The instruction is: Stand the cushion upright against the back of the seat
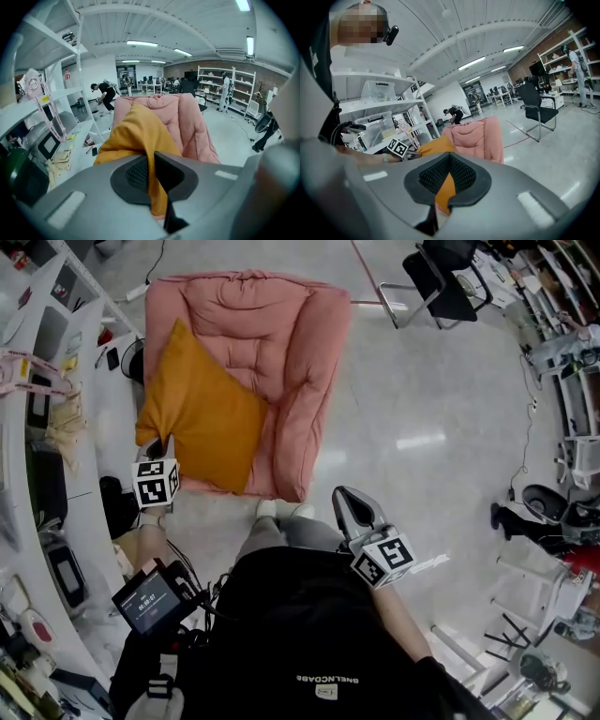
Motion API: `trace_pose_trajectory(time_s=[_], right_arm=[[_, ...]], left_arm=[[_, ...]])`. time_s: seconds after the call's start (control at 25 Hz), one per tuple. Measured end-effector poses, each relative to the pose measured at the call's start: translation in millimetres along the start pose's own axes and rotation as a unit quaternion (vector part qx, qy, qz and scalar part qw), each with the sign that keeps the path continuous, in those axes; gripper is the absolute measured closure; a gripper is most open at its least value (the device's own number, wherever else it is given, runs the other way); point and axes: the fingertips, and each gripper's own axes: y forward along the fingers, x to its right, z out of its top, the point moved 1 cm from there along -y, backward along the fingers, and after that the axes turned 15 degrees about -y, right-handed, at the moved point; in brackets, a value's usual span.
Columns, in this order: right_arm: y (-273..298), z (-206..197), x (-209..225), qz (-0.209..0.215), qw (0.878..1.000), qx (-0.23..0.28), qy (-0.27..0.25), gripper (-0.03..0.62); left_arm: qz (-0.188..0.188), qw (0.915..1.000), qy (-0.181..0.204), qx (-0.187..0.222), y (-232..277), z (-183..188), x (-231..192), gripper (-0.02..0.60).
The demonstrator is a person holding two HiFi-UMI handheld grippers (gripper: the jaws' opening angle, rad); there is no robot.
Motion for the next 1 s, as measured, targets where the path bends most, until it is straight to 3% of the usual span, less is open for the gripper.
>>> trace_pose_trajectory(time_s=[0.28, 0.64, 1.0], right_arm=[[-17.8, -1.5, 29.9, 0.014, 1.0, 0.006, 0.013, 0.591], [-31.5, 1.9, 57.5, 0.026, 0.999, 0.019, 0.004, 0.591], [-28.3, -6.2, 68.4, 0.0, 1.0, 0.013, 0.013, 0.591]], left_arm=[[0.005, 0.997, 0.072, 0.029, -24.6, 36.5, 51.1, 0.545], [0.022, 0.9831, 0.174, 0.052, -53.2, 70.9, 79.6, 0.551], [-0.048, 0.9608, 0.27, 0.043, -73.1, 86.4, 113.5, 0.551]])
